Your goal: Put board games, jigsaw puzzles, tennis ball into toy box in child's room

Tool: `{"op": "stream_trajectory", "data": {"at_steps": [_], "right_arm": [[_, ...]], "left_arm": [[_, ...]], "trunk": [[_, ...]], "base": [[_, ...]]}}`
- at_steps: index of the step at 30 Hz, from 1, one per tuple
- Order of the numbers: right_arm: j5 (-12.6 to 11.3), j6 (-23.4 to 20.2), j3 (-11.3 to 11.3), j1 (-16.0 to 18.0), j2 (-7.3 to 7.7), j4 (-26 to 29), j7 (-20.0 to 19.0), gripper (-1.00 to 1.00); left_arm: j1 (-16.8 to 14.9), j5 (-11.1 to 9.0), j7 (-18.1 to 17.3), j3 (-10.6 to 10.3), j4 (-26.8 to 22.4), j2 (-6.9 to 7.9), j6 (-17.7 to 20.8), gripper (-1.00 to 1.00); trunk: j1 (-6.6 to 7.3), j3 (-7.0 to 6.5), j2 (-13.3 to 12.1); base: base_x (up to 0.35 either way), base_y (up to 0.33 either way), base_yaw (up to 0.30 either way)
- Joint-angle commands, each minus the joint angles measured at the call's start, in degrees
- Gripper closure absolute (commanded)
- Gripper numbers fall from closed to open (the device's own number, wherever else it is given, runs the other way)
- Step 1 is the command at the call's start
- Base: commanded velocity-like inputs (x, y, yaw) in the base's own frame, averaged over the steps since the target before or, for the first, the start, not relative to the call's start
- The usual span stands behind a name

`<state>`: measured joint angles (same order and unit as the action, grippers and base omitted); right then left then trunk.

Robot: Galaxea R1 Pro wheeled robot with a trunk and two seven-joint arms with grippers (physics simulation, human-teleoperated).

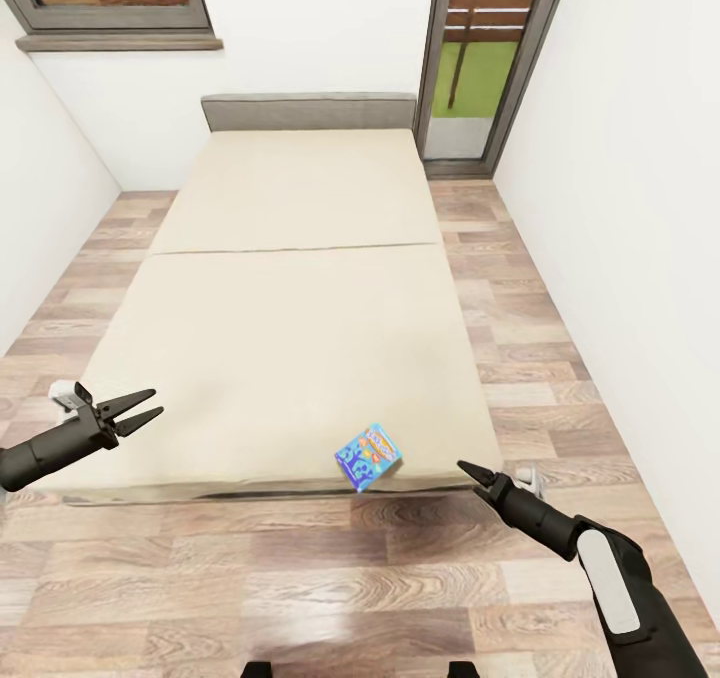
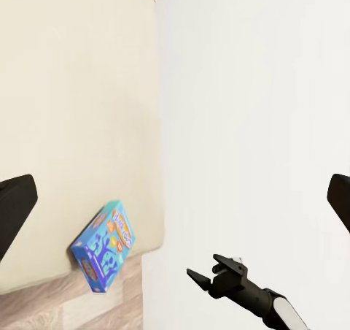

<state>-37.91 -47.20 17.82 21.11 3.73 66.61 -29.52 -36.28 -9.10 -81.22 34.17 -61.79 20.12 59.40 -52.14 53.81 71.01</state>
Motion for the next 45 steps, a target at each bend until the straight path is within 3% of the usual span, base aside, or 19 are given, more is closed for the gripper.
{"op": "stream_trajectory", "data": {"at_steps": [1,31,45], "right_arm": [[0.0,-0.4,0.1,0.0,-0.02,0.0,-0.2,-1.0],[0.0,0.1,0.4,0.1,0.02,0.0,-0.3,-1.0],[-0.2,3.2,1.6,0.1,0.31,0.0,-2.6,-1.0]], "left_arm": [[0.0,0.0,-0.2,0.0,0.0,0.0,0.6,-1.0],[0.0,0.0,-0.1,0.0,0.0,0.01,0.5,-1.0],[0.0,0.2,0.1,-0.4,-0.3,0.0,0.5,-1.0]], "trunk": [[0.01,0.03,0.0],[0.01,0.0,0.0],[0.01,-1.11,0.0]], "base": [[-0.126,0.0,0.0],[-0.092,-0.038,0.0],[-0.001,-0.001,0.0]]}}
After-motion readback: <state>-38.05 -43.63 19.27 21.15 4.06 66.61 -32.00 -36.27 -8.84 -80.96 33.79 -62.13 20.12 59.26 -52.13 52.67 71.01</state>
